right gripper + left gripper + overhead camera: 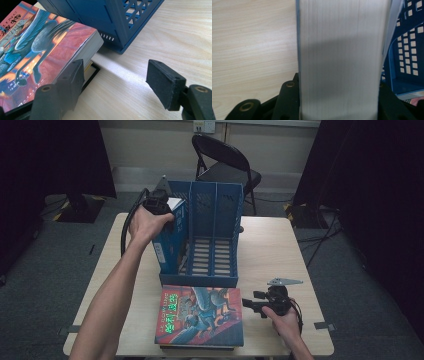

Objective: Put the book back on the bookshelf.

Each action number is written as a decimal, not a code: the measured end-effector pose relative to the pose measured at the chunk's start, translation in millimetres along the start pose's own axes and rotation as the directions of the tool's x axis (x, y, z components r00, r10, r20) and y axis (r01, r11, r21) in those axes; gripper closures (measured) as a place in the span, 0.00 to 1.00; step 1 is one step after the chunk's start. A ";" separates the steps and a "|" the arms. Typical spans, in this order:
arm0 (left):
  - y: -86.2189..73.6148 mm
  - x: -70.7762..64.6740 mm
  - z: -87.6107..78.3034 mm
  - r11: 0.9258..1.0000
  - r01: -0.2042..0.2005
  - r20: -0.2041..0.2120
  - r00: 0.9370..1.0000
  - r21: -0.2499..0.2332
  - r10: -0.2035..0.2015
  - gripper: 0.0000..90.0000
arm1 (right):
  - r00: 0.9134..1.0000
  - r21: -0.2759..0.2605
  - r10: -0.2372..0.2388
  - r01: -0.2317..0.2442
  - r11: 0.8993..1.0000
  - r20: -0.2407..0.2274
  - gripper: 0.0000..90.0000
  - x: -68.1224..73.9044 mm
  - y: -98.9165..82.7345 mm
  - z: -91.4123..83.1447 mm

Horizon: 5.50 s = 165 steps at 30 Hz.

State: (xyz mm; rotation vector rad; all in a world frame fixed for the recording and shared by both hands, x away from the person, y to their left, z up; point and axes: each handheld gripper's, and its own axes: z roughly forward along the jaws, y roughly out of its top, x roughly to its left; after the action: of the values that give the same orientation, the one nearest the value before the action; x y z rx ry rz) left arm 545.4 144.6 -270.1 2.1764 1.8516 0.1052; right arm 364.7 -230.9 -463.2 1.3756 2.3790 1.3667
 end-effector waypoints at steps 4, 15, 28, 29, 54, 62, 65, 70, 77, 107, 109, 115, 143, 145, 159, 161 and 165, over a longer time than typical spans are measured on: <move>10.2 -5.3 -4.2 1.000 0.005 -0.038 0.999 -0.016 -0.005 0.68 | 1.000 -0.001 0.003 -0.003 1.000 -0.003 0.34 -0.6 -0.4 -0.5; 29.0 -14.6 0.6 0.999 -0.003 -0.066 0.998 -0.043 0.000 0.68 | 1.000 0.007 0.007 -0.007 1.000 -0.018 0.33 -1.4 -1.4 1.0; 34.0 -18.1 21.1 0.997 -0.005 -0.106 0.994 -0.082 -0.004 0.68 | 1.000 0.015 -0.002 0.002 1.000 -0.021 0.33 0.0 -3.5 1.1; 33.9 -16.9 22.3 0.996 -0.004 -0.095 0.995 -0.090 -0.005 0.68 | 1.000 0.016 0.000 0.000 1.000 -0.022 0.33 -0.3 -3.5 1.2; 4.9 -6.0 14.2 0.977 -0.026 -0.004 1.000 -0.213 0.026 0.63 | 1.000 0.018 -0.002 0.003 1.000 -0.014 0.33 -0.1 -4.5 0.0; -22.7 6.2 11.6 0.932 -0.039 0.054 0.997 -0.361 0.063 0.56 | 1.000 0.019 -0.004 0.004 1.000 -0.005 0.33 -0.3 -4.1 0.0; -29.6 10.2 9.2 0.921 -0.024 0.079 0.995 -0.389 0.059 0.55 | 1.000 0.020 -0.004 0.004 1.000 -0.004 0.33 0.0 -3.7 -0.1; -36.5 12.5 7.9 0.912 -0.060 0.064 0.994 -0.407 0.094 0.53 | 1.000 0.024 -0.004 0.004 1.000 0.000 0.33 -0.2 -3.7 0.8; -52.4 24.4 11.5 0.890 -0.070 0.122 0.983 -0.451 0.140 0.50 | 1.000 0.025 -0.003 0.003 1.000 0.000 0.33 -0.2 -4.0 1.4; -118.5 35.1 51.4 0.831 -0.155 0.091 0.967 -0.534 0.238 0.45 | 1.000 0.036 -0.019 0.019 0.999 0.000 0.33 3.2 -3.7 3.7; -125.8 36.6 53.8 0.828 -0.164 0.102 0.961 -0.536 0.257 0.45 | 1.000 0.034 -0.020 0.020 0.999 0.004 0.33 3.0 -3.3 3.4; -152.8 43.6 55.7 0.811 -0.192 0.132 0.941 -0.553 0.313 0.42 | 0.999 0.028 -0.041 0.040 0.999 0.031 0.31 7.0 1.9 1.8; -253.0 35.0 95.8 0.808 -0.293 0.229 0.860 -0.511 0.457 0.53 | 0.989 -0.036 -0.143 0.142 0.989 -0.037 0.63 26.9 32.3 18.7; -253.3 37.0 97.9 0.809 -0.278 0.245 0.858 -0.517 0.451 0.53 | 0.988 -0.042 -0.151 0.149 0.988 -0.037 0.66 27.4 33.3 19.5; -254.2 37.7 100.1 0.820 -0.259 0.285 0.849 -0.511 0.446 0.54 | 0.982 -0.042 -0.190 0.190 0.981 -0.018 0.74 35.5 26.2 6.1; -254.1 36.2 98.7 0.822 -0.265 0.277 0.852 -0.504 0.445 0.56 | 0.981 -0.034 -0.194 0.193 0.981 -0.027 0.74 37.6 21.2 1.8; -255.0 37.8 97.3 0.816 -0.256 0.281 0.850 -0.518 0.446 0.66 | 0.980 -0.024 -0.198 0.197 0.980 -0.030 0.74 41.3 12.7 -3.6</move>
State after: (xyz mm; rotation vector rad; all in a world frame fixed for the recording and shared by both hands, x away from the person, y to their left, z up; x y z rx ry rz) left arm 331.1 200.7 -434.0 1.9870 1.0448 0.1576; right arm 346.8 -200.7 -437.7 1.0854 2.4363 1.3658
